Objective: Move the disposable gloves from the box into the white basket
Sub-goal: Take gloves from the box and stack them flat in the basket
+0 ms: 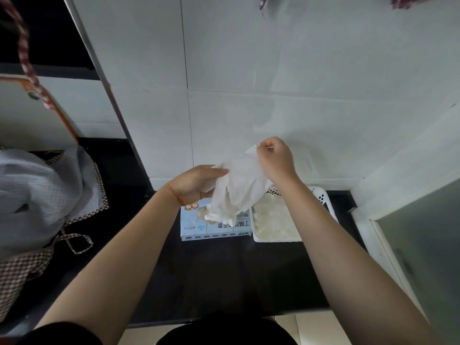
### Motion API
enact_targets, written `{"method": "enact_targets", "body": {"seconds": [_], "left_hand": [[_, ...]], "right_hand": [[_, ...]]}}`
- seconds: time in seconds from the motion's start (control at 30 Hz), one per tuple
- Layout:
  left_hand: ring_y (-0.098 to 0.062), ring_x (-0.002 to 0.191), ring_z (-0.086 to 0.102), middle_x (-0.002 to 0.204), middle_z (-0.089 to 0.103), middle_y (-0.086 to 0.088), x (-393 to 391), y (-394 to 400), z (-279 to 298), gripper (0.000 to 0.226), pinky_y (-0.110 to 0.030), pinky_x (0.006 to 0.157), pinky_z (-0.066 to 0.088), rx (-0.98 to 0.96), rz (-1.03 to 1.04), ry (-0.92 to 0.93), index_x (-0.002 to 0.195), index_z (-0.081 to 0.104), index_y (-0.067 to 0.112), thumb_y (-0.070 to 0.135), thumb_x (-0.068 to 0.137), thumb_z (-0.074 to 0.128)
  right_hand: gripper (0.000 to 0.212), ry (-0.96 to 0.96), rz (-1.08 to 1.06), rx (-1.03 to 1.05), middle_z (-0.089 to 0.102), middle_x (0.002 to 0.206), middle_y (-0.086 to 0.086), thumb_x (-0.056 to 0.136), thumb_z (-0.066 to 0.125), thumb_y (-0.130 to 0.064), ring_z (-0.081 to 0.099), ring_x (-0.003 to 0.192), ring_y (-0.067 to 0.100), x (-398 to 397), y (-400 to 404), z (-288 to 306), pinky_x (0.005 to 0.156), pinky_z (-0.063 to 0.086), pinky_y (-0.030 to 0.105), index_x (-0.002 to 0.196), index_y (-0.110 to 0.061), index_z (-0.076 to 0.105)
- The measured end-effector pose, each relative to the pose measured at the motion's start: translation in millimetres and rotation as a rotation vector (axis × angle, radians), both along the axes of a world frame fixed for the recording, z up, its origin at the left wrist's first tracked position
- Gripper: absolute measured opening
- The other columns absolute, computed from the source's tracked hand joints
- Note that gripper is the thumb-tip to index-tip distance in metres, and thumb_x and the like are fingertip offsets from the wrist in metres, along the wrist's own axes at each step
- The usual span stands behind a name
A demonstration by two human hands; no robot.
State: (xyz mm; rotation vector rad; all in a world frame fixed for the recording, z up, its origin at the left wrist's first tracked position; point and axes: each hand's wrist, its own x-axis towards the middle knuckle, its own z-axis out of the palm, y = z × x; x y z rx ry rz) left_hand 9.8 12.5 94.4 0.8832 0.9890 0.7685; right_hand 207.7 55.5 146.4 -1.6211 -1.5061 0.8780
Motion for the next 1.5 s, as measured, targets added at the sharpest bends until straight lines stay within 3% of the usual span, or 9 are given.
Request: {"method": "enact_targets", "body": {"seconds": [0.17, 0.27, 0.4, 0.57, 0.83, 1.13, 1.27, 1.4, 1.5], "left_hand": [[-0.007, 0.05, 0.056, 0.062, 0.063, 0.003, 10, 2, -14, 0.017, -0.017, 0.049, 0.046, -0.08, -0.116, 0.379, 0.086, 0.061, 0.009, 0.013, 0.098, 0.051], [-0.019, 0.076, 0.062, 0.09, 0.067, -0.004, 31, 9, -39, 0.024, -0.029, 0.071, 0.052, -0.101, -0.224, 0.574, 0.106, 0.066, 0.008, 0.022, 0.092, 0.052], [-0.019, 0.076, 0.056, 0.089, 0.064, -0.004, 84, 16, -62, 0.019, -0.028, 0.066, 0.044, -0.043, -0.294, 0.795, 0.09, 0.064, 0.015, 0.021, 0.092, 0.046], [-0.026, 0.101, 0.063, 0.109, 0.065, -0.006, 130, 39, -73, 0.03, -0.041, 0.095, 0.049, -0.036, -0.525, 1.008, 0.105, 0.065, 0.017, 0.029, 0.087, 0.044], [-0.027, 0.105, 0.06, 0.125, 0.06, -0.005, 189, 78, -98, 0.03, -0.032, 0.085, 0.048, 0.244, -0.347, 1.266, 0.123, 0.058, 0.024, 0.021, 0.094, 0.049], [-0.028, 0.123, 0.044, 0.134, 0.046, -0.008, 233, 53, -119, 0.041, -0.04, 0.102, 0.036, 0.797, -0.364, 1.475, 0.131, 0.051, 0.019, 0.037, 0.094, 0.049], [-0.028, 0.142, 0.025, 0.154, 0.028, -0.009, 238, 38, -138, 0.059, -0.045, 0.113, 0.025, 0.675, -0.556, 1.528, 0.146, 0.034, 0.026, 0.052, 0.094, 0.046], [-0.029, 0.151, -0.006, 0.164, -0.002, -0.006, 233, 33, -153, 0.083, -0.055, 0.119, 0.007, 0.55, -0.556, 1.58, 0.154, 0.012, 0.036, 0.068, 0.087, 0.049], [-0.031, 0.15, -0.012, 0.163, -0.011, -0.006, 233, 31, -159, 0.102, -0.059, 0.119, 0.002, 0.479, -0.551, 1.597, 0.154, 0.0, 0.04, 0.078, 0.076, 0.054]], "right_hand": [[0.028, 0.01, -0.015, -0.314, 0.056, 0.098, 0.007, 0.086, 0.043, -0.005, 0.056, 0.078, 0.022, 20, -6, -46, 0.053, 0.039, 0.025, 0.111, -0.016, 0.052], [0.034, 0.017, 0.009, -0.388, 0.054, 0.096, 0.006, 0.085, 0.036, 0.003, 0.054, 0.073, 0.018, 44, -17, -76, 0.054, 0.039, 0.024, 0.106, -0.02, 0.052], [0.03, -0.016, 0.017, -0.524, 0.064, 0.112, -0.001, 0.088, 0.048, 0.003, 0.059, 0.106, 0.019, 85, -22, -112, 0.073, 0.044, 0.025, 0.082, -0.016, 0.07], [0.032, -0.08, 0.058, -0.703, 0.06, 0.129, -0.003, 0.097, 0.046, -0.005, 0.059, 0.116, 0.03, 139, -12, -127, 0.093, 0.053, 0.042, 0.101, -0.019, 0.074], [0.054, -0.1, 0.147, -0.658, 0.052, 0.132, 0.008, 0.079, 0.053, 0.009, 0.055, 0.091, 0.008, 193, 10, -151, 0.059, 0.049, 0.021, 0.124, -0.017, 0.065], [0.067, -0.463, 0.43, -0.567, 0.044, 0.147, 0.005, 0.088, 0.053, 0.001, 0.048, 0.128, 0.024, 220, 30, -173, 0.093, 0.044, 0.028, 0.149, -0.022, 0.036], [0.06, -0.606, 0.52, -0.479, 0.043, 0.144, 0.006, 0.09, 0.052, 0.004, 0.053, 0.119, 0.024, 222, 35, -173, 0.092, 0.044, 0.028, 0.146, -0.016, 0.039], [0.062, -0.774, 0.586, -0.477, 0.025, 0.155, 0.009, 0.087, 0.048, 0.011, 0.054, 0.076, 0.015, 227, 37, -174, 0.065, 0.042, 0.026, 0.145, -0.006, 0.036], [0.061, -0.901, 0.608, -0.495, 0.007, 0.161, 0.015, 0.088, 0.044, 0.013, 0.062, 0.086, 0.022, 228, 35, -177, 0.07, 0.046, 0.029, 0.146, 0.0, 0.031]]}}
